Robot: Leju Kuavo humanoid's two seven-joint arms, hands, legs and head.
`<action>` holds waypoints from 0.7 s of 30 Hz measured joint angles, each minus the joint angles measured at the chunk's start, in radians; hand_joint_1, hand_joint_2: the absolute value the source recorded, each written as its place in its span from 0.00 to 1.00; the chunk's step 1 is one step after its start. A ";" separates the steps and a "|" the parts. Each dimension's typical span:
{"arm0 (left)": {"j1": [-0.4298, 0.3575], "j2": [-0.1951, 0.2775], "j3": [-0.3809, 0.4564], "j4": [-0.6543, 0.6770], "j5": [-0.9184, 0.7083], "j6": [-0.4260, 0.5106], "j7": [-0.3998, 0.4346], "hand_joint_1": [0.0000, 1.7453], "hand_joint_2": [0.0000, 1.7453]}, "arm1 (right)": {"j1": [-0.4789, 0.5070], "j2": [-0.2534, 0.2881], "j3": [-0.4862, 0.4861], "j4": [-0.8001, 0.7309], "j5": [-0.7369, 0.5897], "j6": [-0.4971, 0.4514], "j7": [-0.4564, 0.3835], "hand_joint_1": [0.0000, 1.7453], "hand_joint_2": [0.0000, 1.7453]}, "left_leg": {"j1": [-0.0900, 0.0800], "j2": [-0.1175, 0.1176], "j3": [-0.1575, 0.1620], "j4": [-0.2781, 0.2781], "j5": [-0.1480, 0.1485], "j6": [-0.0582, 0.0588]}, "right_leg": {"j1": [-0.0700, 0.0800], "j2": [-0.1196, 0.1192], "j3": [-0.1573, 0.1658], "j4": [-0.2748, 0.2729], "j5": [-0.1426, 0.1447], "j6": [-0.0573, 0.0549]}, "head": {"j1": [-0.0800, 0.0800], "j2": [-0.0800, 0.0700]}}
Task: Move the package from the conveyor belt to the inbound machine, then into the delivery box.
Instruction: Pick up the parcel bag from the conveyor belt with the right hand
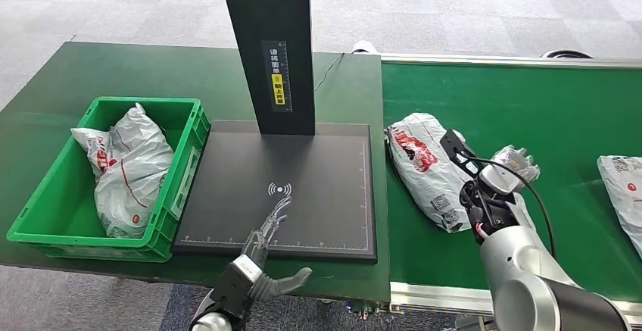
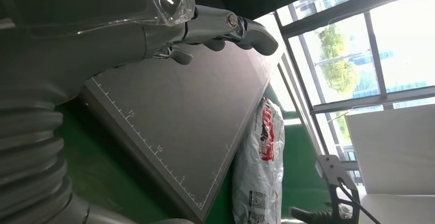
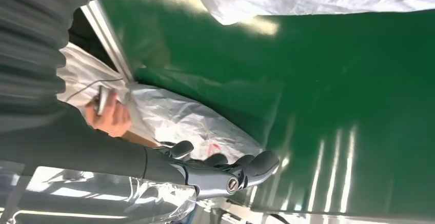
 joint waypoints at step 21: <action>-0.047 -0.009 -0.015 0.029 -0.005 0.012 -0.001 0.00 1.00 | 0.027 0.087 -0.363 0.008 -0.393 0.157 -0.344 0.00 1.00 | 0.000 0.000 0.000 0.000 0.000 0.000 | 0.000 0.000 0.000 0.000 0.000 0.000 | 0.000 0.000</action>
